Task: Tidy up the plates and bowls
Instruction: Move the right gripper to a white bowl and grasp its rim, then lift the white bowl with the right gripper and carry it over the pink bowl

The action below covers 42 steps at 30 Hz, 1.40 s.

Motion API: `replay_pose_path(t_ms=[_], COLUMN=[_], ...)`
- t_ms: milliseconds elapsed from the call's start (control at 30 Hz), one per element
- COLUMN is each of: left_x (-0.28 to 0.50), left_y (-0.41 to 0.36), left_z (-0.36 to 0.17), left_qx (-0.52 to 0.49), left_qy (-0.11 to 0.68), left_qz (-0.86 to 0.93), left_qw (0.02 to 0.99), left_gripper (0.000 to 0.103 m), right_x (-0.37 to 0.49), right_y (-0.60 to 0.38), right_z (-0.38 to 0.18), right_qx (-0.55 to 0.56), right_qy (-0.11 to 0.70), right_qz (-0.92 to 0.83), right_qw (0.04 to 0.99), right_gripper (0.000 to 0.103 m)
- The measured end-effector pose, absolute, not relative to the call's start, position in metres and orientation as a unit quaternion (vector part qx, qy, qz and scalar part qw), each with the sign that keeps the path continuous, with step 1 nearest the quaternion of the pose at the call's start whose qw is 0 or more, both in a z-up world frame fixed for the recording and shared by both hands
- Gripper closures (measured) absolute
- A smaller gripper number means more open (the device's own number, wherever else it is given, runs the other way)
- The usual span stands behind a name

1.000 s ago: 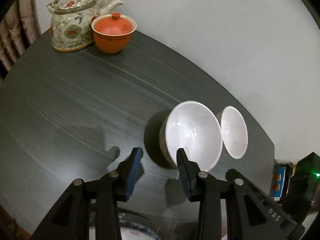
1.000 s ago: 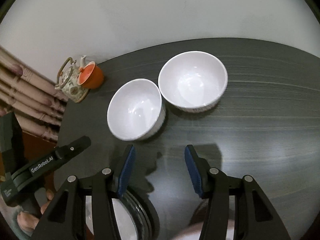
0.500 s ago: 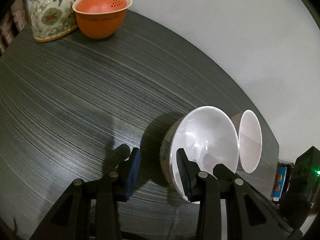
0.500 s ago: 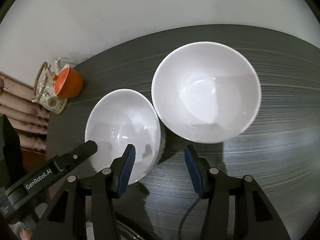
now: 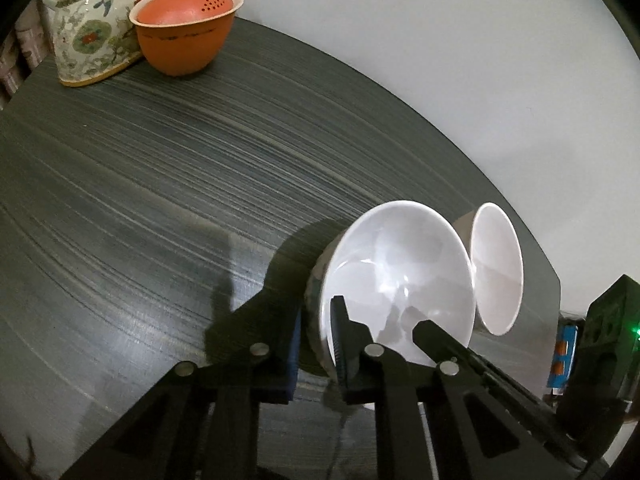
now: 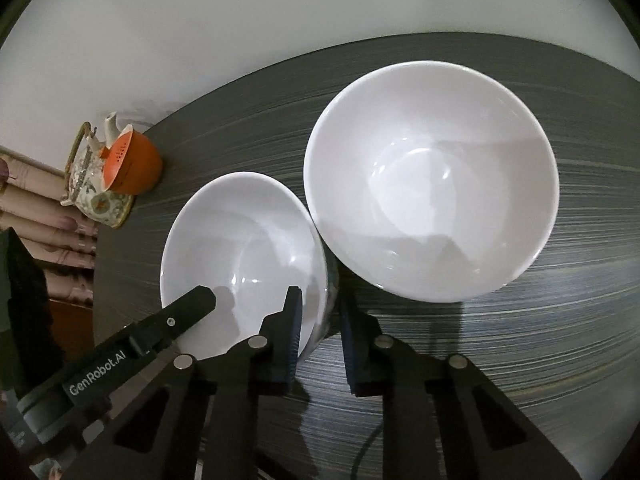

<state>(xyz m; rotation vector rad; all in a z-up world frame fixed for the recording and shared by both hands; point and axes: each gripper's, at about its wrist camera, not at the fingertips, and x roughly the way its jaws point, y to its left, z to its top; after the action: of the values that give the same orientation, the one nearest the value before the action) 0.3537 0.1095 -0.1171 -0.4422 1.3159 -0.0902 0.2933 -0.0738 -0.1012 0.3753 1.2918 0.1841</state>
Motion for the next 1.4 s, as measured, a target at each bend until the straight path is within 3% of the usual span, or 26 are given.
replay_pose_path(t_ms=[267,933,1400], left_x=[0.33,0.202,0.126], left_y=[0.107,0.055,-0.013], left_z=[-0.084,0.013,-0.005], left_qx=[-0.191,-0.179,-0.155], left_qy=[0.589,0.541,0.571], left_qz=[-0.04,-0.072,-0.109], left_qw=[0.785,0.819,0.799], left_gripper=[0.089,0.089,0.089], right_x=[0.277,0.17,0.074], right_y=[-0.073,-0.117,-0.186], right_z=[-0.089,0.011,0.019], right_qx=[0.178,0.179,0.197], right_qy=[0.595,0.518,0.511], right_qz=[0.093,0.118,0.092], right_qw=[0.779,0.828,0.832], right_gripper=[0.085,0.085,0.085])
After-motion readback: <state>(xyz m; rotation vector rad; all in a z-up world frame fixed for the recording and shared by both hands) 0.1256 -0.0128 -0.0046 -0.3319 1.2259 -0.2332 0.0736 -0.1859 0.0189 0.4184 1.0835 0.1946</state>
